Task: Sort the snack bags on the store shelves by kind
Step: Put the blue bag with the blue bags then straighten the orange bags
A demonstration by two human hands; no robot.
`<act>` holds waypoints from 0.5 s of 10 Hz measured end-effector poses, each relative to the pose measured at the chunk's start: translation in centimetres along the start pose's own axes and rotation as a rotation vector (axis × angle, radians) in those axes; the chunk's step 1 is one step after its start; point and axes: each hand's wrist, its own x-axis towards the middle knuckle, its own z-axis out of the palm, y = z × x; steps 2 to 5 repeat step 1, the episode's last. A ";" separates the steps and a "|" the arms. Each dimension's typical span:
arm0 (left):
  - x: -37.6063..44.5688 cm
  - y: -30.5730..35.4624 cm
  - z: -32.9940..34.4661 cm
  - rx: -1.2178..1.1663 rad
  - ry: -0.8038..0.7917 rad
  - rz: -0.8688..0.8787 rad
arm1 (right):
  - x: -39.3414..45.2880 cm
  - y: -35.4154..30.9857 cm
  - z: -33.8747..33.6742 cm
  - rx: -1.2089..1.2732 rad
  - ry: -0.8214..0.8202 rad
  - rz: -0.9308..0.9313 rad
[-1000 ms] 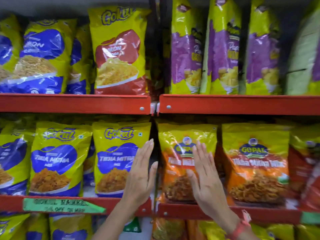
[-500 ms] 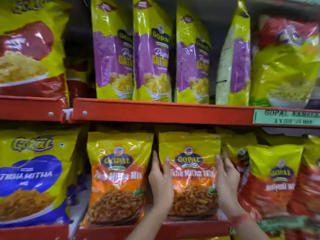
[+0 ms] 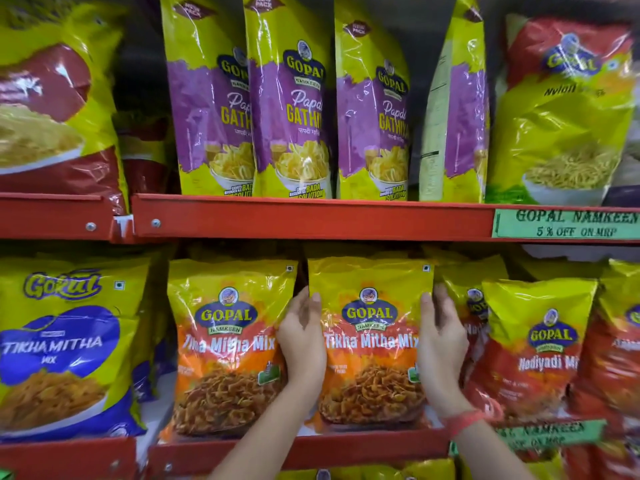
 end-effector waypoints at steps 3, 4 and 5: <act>-1.8 0.2 -2.1 0.228 -0.124 0.242 | -3.5 -0.9 0.5 -0.156 -0.110 -0.320; -1.8 0.2 -2.1 0.228 -0.124 0.242 | -3.5 -0.9 0.5 -0.156 -0.110 -0.320; -1.8 0.2 -2.1 0.228 -0.124 0.242 | -3.5 -0.9 0.5 -0.156 -0.110 -0.320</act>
